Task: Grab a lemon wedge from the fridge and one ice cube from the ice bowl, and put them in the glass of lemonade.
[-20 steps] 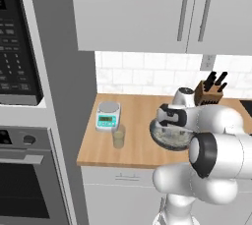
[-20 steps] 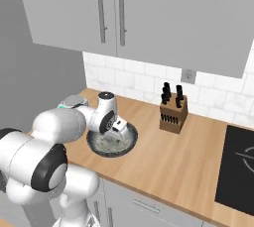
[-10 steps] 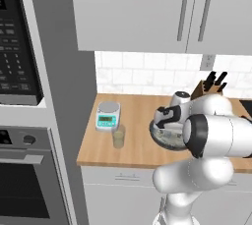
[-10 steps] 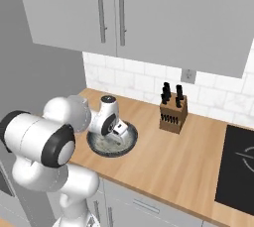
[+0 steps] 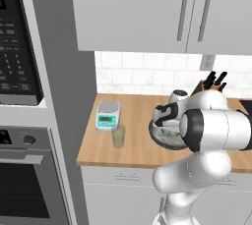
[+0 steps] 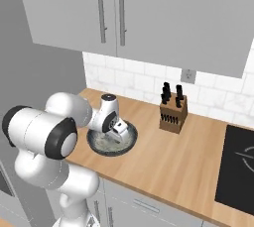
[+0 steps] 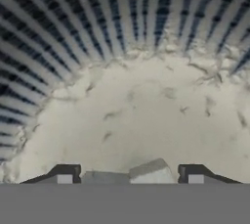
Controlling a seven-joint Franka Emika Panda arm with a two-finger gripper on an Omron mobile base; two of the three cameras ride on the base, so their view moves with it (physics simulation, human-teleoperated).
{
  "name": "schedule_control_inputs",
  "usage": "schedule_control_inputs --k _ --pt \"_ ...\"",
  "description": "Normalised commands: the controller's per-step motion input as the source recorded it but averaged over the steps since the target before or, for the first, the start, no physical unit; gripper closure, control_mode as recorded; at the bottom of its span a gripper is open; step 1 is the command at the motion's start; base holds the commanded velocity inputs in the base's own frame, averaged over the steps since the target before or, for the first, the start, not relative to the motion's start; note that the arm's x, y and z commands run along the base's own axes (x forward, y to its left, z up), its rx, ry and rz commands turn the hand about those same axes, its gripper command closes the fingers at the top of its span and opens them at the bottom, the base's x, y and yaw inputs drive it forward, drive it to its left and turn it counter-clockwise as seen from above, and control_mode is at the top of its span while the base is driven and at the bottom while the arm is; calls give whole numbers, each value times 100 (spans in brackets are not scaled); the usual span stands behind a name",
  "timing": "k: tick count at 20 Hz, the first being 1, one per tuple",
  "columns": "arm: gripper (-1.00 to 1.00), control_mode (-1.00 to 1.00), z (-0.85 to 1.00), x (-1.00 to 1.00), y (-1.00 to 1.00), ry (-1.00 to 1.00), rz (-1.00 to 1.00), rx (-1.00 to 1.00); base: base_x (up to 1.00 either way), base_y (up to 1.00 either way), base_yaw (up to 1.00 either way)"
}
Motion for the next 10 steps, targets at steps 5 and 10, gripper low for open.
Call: schedule_control_inputs --k 5,10 --pt "100 -100 0 -28 0 -1 -6 2 0 0 0" --pt "100 -100 1 -17 0 0 -3 1 0 0 0"
